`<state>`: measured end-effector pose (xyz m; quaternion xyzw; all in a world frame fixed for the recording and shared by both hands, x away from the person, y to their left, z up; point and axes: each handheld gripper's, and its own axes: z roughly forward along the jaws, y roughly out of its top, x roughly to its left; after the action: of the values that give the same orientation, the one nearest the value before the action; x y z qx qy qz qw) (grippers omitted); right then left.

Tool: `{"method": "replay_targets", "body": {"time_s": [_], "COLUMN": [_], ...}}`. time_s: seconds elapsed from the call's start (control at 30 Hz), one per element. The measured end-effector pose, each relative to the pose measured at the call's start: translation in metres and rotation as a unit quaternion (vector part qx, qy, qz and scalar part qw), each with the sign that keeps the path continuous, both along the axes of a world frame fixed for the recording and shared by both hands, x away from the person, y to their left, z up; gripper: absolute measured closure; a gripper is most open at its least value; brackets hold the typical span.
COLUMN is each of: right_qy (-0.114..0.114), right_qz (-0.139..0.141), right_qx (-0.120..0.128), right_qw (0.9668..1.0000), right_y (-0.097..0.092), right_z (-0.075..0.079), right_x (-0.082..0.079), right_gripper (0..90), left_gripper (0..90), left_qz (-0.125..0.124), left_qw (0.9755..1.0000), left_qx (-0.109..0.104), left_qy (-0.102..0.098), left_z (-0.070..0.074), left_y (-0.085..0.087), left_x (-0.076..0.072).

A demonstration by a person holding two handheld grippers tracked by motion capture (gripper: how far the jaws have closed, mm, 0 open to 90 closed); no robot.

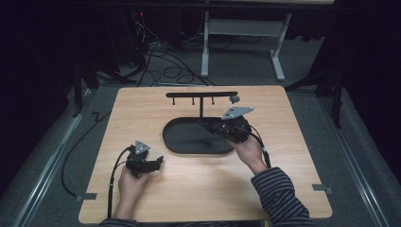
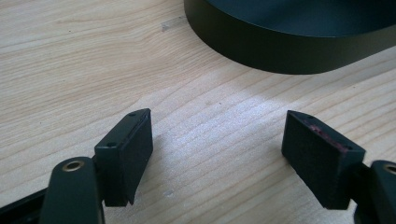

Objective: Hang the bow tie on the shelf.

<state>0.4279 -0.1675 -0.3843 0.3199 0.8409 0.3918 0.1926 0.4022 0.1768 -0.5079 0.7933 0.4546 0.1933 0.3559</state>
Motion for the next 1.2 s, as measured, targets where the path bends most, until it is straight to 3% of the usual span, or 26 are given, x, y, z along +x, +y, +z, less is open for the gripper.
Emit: {"method": "replay_targets", "body": {"time_s": [0.13,0.53,0.83,1.2], "right_qy": [-0.004,-0.011,-0.01,-0.007], "right_qz": [0.002,-0.002,0.006,0.017], "right_qx": [-0.004,0.022,0.016,0.015], "right_qw": [1.0,0.9997,0.9998,0.9997], "right_y": [0.003,-0.008,-0.006,0.0], "right_z": [-0.001,0.014,0.031,0.04], "right_x": [0.0,-0.004,0.005,0.017], "right_gripper": [89.9,89.9,89.9,89.9], "left_gripper": [25.3,25.3,25.3,25.3], "left_qz": [0.0,0.0,0.0,0.0], "left_qw": [1.0,1.0,1.0,1.0], "left_qx": [0.0,0.0,0.001,0.001], "left_qy": [0.0,0.0,0.001,0.001], "left_z": [0.0,0.0,0.0,0.0], "left_y": [0.0,0.0,0.0,0.0], "left_x": [0.0,0.0,0.0,0.0]}}
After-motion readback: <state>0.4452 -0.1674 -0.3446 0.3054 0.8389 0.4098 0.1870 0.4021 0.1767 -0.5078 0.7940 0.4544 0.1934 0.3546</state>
